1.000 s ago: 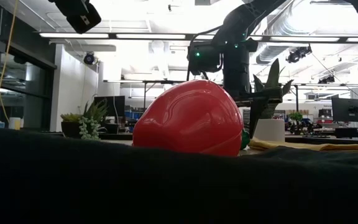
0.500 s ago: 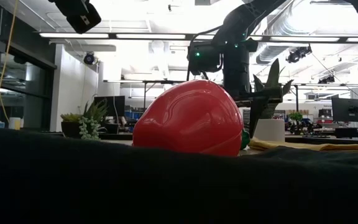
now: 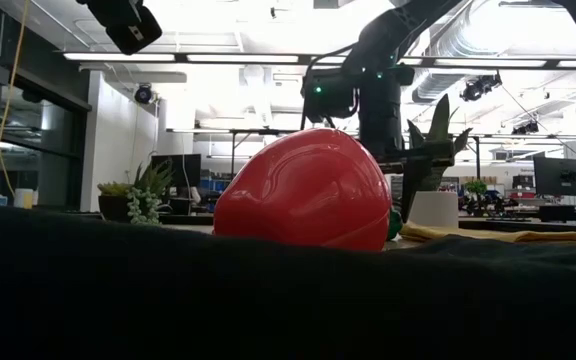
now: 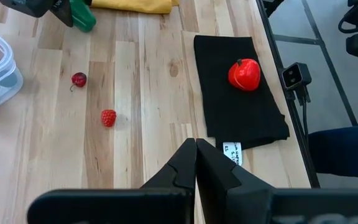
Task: Pick and placing Produce into tupperware
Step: Put the green bell pepper into the transparent bin
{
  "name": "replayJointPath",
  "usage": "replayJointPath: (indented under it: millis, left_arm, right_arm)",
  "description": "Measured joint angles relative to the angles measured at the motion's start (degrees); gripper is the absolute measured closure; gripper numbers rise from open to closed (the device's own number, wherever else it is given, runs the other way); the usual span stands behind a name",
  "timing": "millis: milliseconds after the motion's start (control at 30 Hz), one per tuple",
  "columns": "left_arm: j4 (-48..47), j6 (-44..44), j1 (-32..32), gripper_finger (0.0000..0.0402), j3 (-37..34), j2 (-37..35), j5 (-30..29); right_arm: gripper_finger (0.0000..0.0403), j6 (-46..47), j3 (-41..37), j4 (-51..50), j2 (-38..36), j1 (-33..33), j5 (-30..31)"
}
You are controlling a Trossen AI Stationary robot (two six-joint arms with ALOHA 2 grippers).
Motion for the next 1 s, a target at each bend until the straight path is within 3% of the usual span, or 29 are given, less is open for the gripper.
replayJointPath:
  millis: [700, 1000]
  left_arm:
    - [-0.6, 0.1, 0.0, 0.0401, 0.0, 0.0, 0.0]
    - [-0.6, 0.1, 0.0, 0.0401, 0.0, 0.0, 0.0]
  right_arm:
    - [0.013, -0.7, 0.0, 0.2, 0.0, -0.7, -0.7]
    - [0.0172, -0.7, 0.0, 0.2, 0.0, -0.7, -0.7]
